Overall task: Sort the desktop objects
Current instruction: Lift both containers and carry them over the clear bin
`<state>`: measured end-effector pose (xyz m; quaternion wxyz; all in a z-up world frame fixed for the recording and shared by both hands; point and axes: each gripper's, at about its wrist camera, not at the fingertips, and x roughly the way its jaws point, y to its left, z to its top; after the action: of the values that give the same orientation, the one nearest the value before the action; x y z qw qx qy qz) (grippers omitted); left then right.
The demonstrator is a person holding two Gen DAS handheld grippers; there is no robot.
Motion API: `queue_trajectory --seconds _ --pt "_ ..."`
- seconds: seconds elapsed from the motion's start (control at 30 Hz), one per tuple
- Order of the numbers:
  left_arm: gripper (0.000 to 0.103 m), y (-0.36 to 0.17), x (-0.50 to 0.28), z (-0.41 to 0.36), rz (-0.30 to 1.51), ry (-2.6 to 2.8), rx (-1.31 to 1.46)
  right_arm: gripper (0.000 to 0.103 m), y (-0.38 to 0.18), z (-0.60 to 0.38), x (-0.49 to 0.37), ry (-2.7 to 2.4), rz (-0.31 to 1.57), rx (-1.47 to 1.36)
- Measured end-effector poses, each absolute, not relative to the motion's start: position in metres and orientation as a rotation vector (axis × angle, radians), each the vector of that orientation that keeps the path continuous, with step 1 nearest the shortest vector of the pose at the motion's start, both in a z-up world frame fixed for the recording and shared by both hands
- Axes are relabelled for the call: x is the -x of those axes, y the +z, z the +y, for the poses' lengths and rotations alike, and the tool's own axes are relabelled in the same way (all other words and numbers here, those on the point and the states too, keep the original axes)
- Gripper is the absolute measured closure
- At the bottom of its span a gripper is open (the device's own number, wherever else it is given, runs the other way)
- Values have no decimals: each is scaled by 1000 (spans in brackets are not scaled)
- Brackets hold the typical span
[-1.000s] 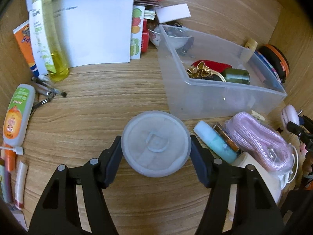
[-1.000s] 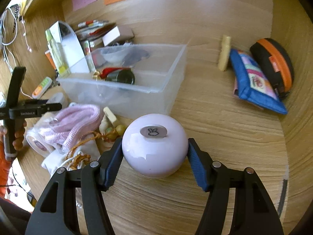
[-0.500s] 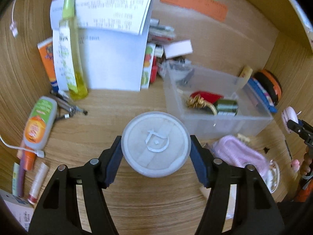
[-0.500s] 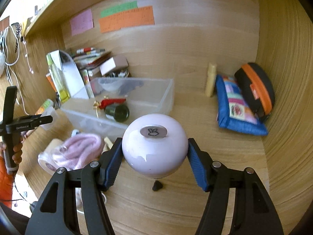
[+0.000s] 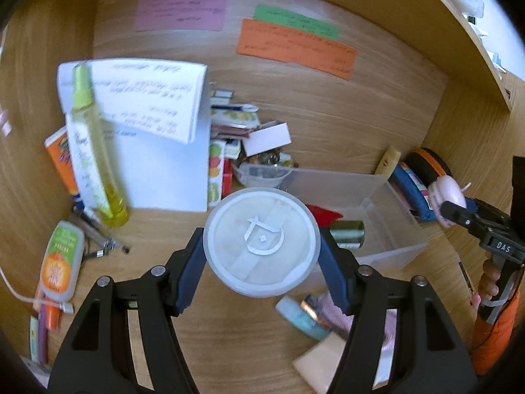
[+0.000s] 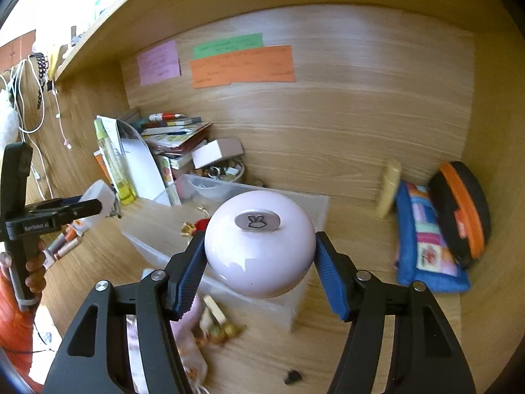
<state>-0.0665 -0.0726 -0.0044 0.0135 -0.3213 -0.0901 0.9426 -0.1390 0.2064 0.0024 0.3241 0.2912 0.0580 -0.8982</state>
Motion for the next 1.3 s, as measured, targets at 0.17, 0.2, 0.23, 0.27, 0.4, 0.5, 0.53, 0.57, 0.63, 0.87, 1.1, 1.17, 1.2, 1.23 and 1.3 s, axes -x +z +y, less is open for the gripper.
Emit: queue_trajectory --seconds 0.17,0.2,0.23,0.27,0.4,0.5,0.53,0.57,0.63,0.87,1.1,1.17,1.2,1.23,1.3 --pt "38 2 89 -63 -251 2915 1001 43 0 185 158 -2312 171 -794" --pt "38 3 93 -61 -249 2911 1004 43 -1 182 162 -2306 166 -802" --pt "38 3 97 -58 -247 2906 1011 43 -1 179 166 -2300 162 -808" --pt "38 2 103 -56 -242 2899 1017 43 -2 177 169 -2298 155 -815" --pt "38 -2 117 -49 -231 2878 1041 43 -3 167 184 -2299 123 -841" --pt "38 -7 129 -46 -238 2863 1065 43 -4 160 194 -2294 103 -853" --pt "38 -8 134 -45 -241 2857 1073 43 -5 157 197 -2294 101 -858" --pt "38 -10 139 -43 -242 2852 1083 43 -7 154 200 -2295 100 -861" --pt "38 -13 147 -41 -242 2841 1105 43 -11 149 204 -2298 103 -874" --pt "38 -34 170 -36 -215 2808 1208 43 -37 142 213 -2333 178 -934" --pt "38 -52 187 -30 -191 2776 1297 43 -53 145 219 -2369 241 -983" --pt "38 -57 190 -28 -184 2762 1322 43 -55 146 220 -2370 239 -995" --pt "38 -59 192 -28 -180 2756 1337 43 -56 146 221 -2364 234 -1002" --pt "38 -59 192 -27 -165 2760 1333 43 -57 146 221 -2360 234 -1010" --pt "38 -61 194 -25 -150 2758 1347 43 -59 143 222 -2361 246 -1019"
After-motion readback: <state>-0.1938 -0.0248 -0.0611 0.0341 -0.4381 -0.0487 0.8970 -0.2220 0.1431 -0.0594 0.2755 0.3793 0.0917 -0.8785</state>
